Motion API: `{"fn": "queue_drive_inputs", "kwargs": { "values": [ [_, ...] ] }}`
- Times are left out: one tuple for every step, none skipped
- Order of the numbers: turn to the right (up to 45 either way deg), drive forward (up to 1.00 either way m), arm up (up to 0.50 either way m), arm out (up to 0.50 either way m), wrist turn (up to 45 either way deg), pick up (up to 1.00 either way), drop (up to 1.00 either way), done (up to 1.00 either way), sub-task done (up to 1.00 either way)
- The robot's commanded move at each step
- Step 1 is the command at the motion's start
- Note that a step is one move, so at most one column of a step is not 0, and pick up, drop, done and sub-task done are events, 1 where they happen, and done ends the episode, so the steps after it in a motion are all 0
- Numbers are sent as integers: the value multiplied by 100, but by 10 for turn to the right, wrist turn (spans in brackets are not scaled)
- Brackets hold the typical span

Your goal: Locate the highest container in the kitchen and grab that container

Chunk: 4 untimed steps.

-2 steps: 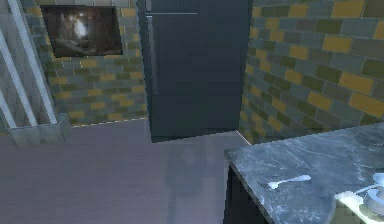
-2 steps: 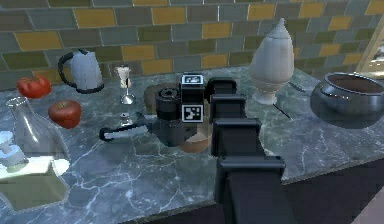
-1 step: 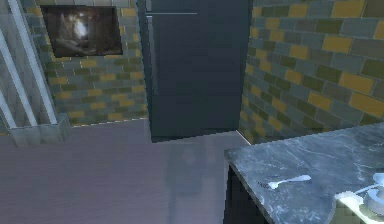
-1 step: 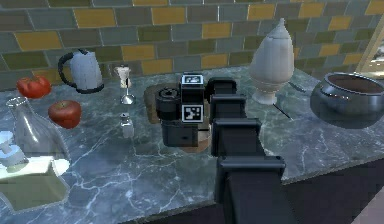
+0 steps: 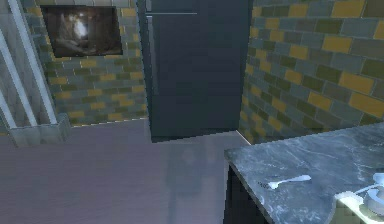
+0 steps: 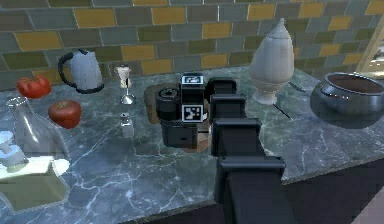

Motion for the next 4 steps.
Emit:
{"fn": "queue_drive_inputs", "kwargs": {
  "values": [
    [0,0,-12,0,0,0,0,0,0],
    [0,0,0,0,0,100,0,0,0],
    [0,0,10,0,0,0,0,0,0],
    [0,0,0,0,0,0,0,100,0]
  ]
}}
